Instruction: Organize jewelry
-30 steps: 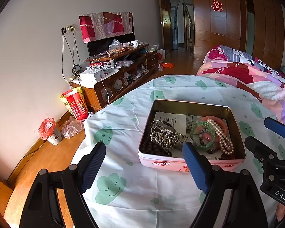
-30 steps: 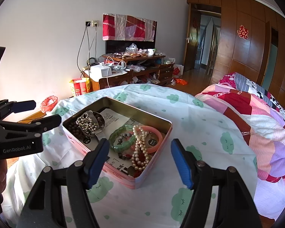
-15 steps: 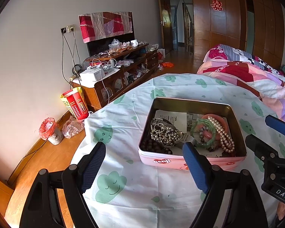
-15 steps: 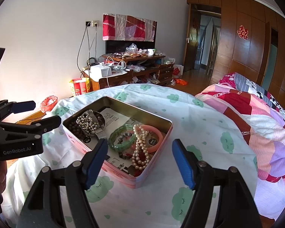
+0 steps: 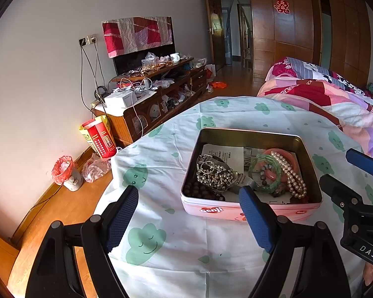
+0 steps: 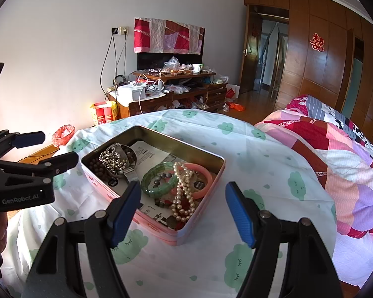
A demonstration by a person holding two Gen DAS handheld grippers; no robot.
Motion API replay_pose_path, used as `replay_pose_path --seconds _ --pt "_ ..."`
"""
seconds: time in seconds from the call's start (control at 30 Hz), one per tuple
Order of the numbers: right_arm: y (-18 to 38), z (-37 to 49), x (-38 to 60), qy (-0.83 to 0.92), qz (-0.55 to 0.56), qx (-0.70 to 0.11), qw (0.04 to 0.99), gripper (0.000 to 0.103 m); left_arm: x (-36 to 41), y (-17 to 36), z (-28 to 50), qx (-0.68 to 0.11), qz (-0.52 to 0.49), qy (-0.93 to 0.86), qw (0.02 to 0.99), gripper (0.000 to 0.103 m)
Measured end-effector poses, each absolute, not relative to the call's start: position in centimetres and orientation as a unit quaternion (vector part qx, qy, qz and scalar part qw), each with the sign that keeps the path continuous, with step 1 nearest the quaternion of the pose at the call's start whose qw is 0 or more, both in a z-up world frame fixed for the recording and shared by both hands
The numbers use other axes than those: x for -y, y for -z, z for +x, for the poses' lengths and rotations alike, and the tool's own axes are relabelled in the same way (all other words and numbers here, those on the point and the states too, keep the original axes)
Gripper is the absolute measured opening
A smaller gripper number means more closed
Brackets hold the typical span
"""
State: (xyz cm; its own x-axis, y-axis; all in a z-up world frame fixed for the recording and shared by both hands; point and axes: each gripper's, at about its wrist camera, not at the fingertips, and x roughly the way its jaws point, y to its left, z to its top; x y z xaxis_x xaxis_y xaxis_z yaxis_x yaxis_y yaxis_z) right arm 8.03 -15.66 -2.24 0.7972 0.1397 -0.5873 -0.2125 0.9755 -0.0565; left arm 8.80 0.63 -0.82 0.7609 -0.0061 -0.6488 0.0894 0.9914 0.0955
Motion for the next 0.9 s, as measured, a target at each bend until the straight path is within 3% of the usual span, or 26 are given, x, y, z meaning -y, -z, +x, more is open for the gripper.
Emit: replay_pose_path --seconds 0.9 --pt "2.7 8.2 17.2 -0.083 -0.057 -0.309 0.946 0.073 -0.8 0.9 8.8 -0.340 0.063 0.017 0.938 0.083"
